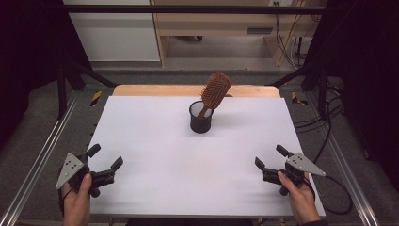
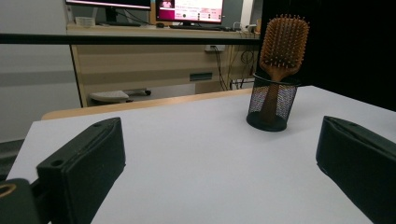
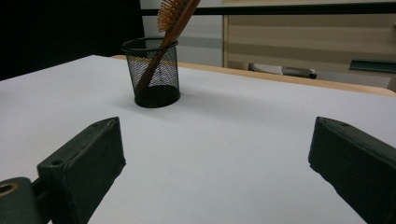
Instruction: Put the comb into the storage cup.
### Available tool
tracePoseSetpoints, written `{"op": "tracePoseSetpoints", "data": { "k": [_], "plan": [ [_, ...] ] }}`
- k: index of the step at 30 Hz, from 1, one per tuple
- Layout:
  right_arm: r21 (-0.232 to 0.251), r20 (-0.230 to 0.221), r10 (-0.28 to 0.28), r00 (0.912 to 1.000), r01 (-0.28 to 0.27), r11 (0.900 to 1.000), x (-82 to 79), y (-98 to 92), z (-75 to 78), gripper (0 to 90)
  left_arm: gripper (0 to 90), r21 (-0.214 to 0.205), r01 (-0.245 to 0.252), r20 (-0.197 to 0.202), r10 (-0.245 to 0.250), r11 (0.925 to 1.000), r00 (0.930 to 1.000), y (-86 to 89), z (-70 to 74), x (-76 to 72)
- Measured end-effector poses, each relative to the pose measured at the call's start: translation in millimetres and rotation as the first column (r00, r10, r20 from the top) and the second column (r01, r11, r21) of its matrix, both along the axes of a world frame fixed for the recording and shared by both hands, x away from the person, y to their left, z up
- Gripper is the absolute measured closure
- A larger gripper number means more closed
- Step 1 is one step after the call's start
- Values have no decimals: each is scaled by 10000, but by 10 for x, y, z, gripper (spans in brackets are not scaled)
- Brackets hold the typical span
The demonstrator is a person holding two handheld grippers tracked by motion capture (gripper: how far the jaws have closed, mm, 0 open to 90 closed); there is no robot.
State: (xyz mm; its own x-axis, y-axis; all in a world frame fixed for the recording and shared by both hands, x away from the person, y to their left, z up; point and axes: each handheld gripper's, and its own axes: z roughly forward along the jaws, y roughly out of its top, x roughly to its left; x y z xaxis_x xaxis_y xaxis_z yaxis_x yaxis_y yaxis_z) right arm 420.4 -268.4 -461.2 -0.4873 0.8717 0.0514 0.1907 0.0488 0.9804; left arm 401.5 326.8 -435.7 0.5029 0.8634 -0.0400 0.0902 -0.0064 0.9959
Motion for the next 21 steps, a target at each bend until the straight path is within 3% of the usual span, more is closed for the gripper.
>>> {"op": "tracePoseSetpoints", "data": {
  "k": [8, 21],
  "plan": [
    [84, -103, 137, 9999, -136, 9999, 28, 70, -12, 28, 15, -63, 61, 40, -61, 10000, 10000, 14, -5, -45],
    [-328, 199, 559, 9982, -552, 9979, 109, 240, -13, 26, 15, -181, 148, 99, -147, 9997, 9998, 25, -24, -63]
  ]
}}
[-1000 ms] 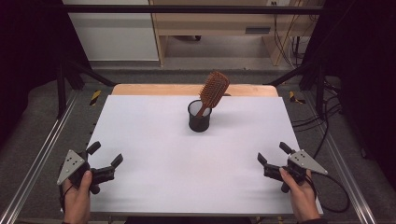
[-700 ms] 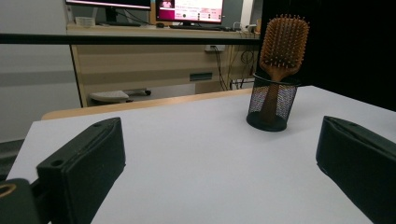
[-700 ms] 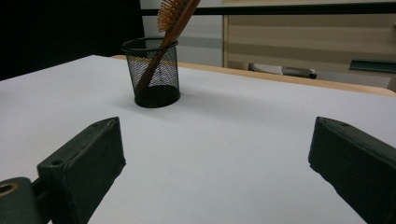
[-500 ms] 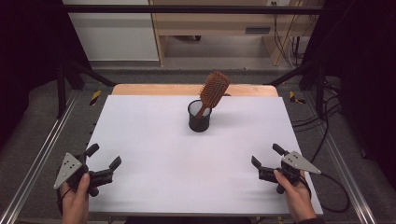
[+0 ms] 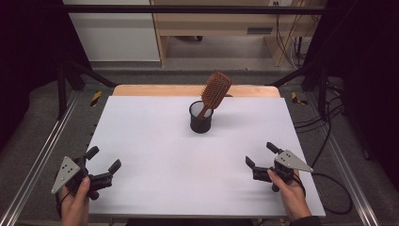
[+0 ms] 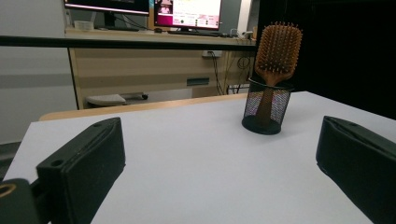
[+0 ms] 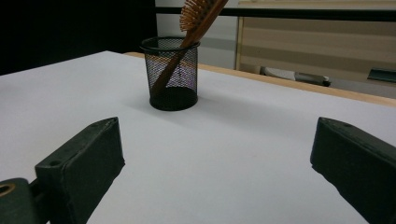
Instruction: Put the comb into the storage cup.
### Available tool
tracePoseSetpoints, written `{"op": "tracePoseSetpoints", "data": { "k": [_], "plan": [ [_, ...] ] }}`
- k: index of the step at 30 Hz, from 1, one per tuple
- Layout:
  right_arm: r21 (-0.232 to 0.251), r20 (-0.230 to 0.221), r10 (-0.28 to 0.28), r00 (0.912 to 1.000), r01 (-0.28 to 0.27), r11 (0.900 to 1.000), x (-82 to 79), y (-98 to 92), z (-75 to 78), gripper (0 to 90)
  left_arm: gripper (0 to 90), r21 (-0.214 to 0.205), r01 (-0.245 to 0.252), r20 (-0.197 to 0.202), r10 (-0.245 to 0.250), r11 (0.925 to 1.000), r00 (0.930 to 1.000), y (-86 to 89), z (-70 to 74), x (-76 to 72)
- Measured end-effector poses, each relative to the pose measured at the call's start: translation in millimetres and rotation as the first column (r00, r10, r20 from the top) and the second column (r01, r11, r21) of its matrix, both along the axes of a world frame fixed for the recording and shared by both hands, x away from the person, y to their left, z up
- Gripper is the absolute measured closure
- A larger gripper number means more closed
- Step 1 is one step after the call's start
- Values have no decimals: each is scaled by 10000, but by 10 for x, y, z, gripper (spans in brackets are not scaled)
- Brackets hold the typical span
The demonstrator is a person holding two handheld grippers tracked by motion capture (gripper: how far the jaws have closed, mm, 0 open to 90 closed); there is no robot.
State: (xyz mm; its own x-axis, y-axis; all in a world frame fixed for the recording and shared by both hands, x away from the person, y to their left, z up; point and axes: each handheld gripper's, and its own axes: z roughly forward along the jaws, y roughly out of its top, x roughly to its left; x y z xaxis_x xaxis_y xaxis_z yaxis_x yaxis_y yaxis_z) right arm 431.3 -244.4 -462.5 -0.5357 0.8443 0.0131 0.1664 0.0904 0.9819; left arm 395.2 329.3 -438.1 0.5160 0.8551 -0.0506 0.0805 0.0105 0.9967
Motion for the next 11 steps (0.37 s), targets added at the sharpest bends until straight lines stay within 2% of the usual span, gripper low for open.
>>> {"op": "tracePoseSetpoints", "data": {
  "k": [5, 11],
  "plan": [
    [-129, -14, 52, 10000, -52, 9999, 16, 15, -26, 26, 14, 119, 154, -75, -154, 9998, 9999, -54, -12, 37],
    [-256, -264, -15, 9997, 8, 9997, 19, -5, -59, 29, 15, 257, 239, -208, -234, 9994, 9995, -102, -34, 67]
  ]
}}
